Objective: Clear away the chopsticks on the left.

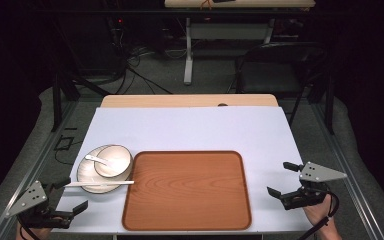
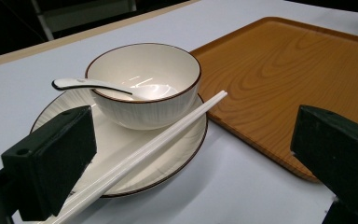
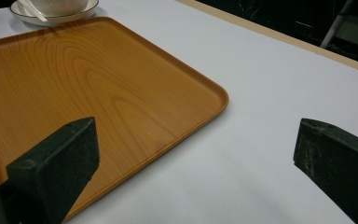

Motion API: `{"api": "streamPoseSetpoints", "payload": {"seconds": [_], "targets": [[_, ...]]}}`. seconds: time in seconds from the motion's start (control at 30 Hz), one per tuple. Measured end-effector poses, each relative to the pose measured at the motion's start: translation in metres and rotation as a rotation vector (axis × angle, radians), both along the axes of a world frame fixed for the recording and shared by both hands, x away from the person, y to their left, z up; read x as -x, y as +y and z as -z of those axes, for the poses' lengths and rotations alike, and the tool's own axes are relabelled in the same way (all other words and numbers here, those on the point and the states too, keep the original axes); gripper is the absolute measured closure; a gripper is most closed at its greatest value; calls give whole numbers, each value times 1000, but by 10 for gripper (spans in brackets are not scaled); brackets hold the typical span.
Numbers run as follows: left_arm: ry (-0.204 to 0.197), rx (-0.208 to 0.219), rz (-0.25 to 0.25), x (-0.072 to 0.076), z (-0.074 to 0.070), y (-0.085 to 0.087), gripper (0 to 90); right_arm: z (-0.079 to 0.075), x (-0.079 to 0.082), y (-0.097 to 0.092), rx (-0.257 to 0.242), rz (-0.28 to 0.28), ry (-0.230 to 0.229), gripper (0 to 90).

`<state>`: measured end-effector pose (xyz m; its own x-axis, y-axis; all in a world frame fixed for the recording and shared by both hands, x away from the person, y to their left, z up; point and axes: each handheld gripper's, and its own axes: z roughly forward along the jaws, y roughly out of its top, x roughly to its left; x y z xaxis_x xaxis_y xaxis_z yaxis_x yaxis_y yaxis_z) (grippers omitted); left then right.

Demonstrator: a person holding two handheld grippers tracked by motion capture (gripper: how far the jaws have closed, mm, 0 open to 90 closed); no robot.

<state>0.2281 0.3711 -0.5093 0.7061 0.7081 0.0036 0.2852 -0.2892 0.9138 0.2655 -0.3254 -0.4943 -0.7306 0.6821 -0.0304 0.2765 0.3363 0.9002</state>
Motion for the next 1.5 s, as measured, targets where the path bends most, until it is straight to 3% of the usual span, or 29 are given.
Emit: {"api": "streamPoseSetpoints", "payload": {"seconds": [0.43, 0.5, 0.63, 0.73, 0.9, 0.93, 1.17, 1.27, 1.5], "targets": [[17, -24, -4, -1, -1, -2, 1, 2, -3, 4, 17, -18, 10, 0], [38, -50, -3, 0, -1, -3, 2, 1, -4, 6, 19, -19, 7, 0], [50, -57, -13, 1, -2, -4, 2, 0, -5, 10, 21, -27, 7, 0], [63, -96, -32, -1, -6, -8, 1, 2, -5, 15, 32, -46, 14, 0], [86, -114, -54, -5, -7, -10, 1, 2, -7, 19, 44, -64, 11, 0], [101, -141, -53, -6, -9, -11, 1, 2, -8, 19, 39, -67, 14, 0], [145, -197, -58, -12, -10, -10, 0, 4, -11, 24, 44, -85, 23, 0], [177, -254, -45, -17, -10, -12, 0, 4, -14, 27, 48, -96, 26, 0], [208, -330, -19, -28, -15, -16, 0, 5, -18, 30, 53, -104, 28, 0]]}}
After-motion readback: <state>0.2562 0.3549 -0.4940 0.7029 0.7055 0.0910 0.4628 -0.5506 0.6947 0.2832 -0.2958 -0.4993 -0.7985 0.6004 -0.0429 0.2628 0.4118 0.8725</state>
